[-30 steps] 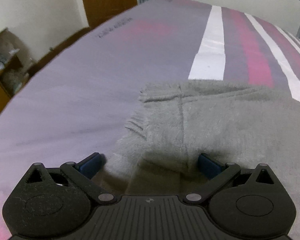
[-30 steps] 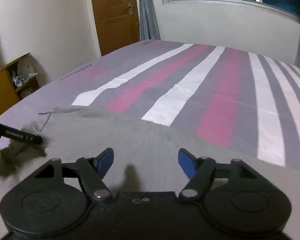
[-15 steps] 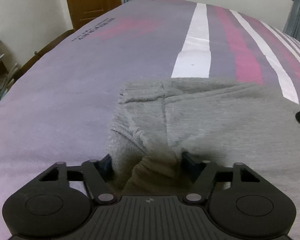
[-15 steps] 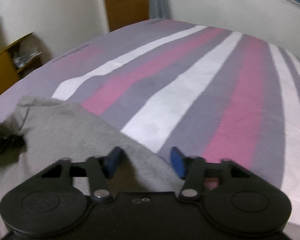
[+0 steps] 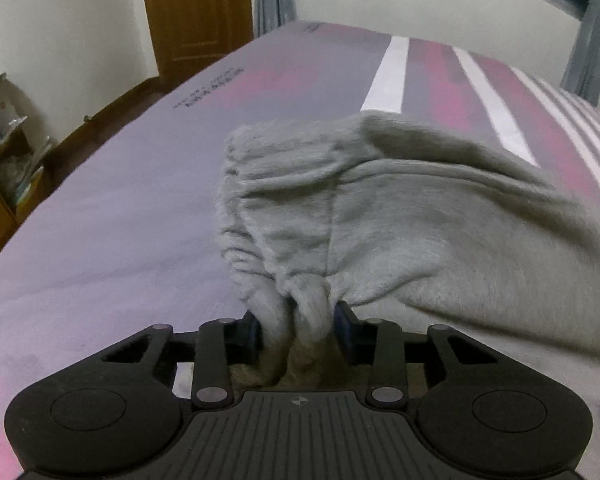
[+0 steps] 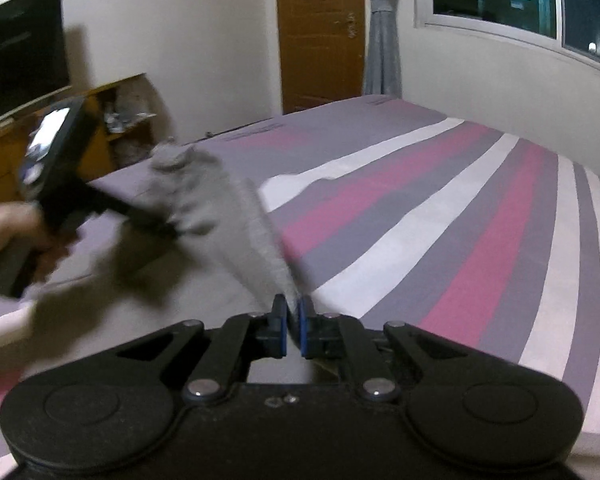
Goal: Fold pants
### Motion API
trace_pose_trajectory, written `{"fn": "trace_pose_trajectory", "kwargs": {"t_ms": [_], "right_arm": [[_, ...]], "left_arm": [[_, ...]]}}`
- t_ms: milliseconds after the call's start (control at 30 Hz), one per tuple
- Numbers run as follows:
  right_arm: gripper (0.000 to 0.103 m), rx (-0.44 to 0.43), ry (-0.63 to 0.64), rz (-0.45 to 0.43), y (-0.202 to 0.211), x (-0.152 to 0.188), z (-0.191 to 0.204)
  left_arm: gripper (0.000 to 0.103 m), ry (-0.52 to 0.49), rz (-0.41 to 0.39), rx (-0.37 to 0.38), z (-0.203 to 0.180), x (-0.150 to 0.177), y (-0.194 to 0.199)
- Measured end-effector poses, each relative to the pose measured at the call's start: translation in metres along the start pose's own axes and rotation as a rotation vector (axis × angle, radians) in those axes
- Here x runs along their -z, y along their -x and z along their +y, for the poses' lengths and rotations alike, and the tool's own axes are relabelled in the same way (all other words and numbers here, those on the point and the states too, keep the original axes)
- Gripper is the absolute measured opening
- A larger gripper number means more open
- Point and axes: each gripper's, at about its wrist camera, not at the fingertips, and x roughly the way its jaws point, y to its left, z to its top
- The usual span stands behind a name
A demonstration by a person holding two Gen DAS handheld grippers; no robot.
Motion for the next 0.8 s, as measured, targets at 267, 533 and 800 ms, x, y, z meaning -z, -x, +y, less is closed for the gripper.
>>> {"fn": "trace_pose_trajectory", "kwargs": {"t_ms": [267, 533, 800], "right_arm": [[0.006, -0.013, -0.137, 0.085, 0.029, 0.084, 0.059], [0.028, 0.022, -0.341, 0.065, 0.053, 0.095, 0.045], [0.035, 0.061, -0.496, 0.078, 0.069, 0.110, 0.017]], "left_arm": [[0.032, -0.071, 0.007, -0.029, 0.013, 0.063, 0.066], [0.044, 0.000, 0.116, -0.063, 0.047, 0.104, 0.090], [0.060, 0.240, 0.155, 0.044, 0.083, 0.130, 0.115]]}}
